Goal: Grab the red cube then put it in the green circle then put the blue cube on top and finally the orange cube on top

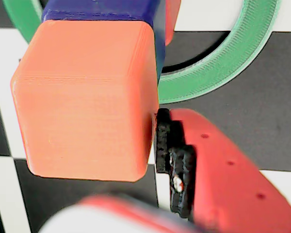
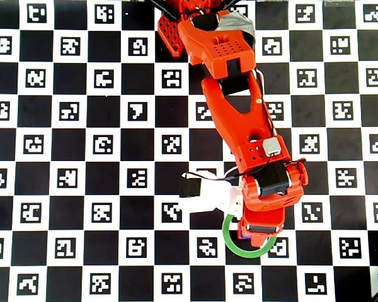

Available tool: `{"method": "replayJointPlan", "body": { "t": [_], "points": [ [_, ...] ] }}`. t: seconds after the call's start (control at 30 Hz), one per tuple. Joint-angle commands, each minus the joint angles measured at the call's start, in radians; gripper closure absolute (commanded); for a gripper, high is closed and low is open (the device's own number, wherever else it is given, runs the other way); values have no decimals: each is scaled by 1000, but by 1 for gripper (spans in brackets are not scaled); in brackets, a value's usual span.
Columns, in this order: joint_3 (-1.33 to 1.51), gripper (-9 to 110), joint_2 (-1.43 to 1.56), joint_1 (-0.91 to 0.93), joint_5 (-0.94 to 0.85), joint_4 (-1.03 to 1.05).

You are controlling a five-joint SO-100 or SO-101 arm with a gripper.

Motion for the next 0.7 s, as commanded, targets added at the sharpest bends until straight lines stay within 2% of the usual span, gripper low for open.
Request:
{"method": "replayJointPlan", "body": {
  "t": [0.0, 0.37, 0.67],
  "points": [
    [-69, 64, 57, 8, 5, 3],
    [-63, 55, 58, 0, -28, 20],
    [51, 53, 149, -8, -38, -8]
  ]
}}
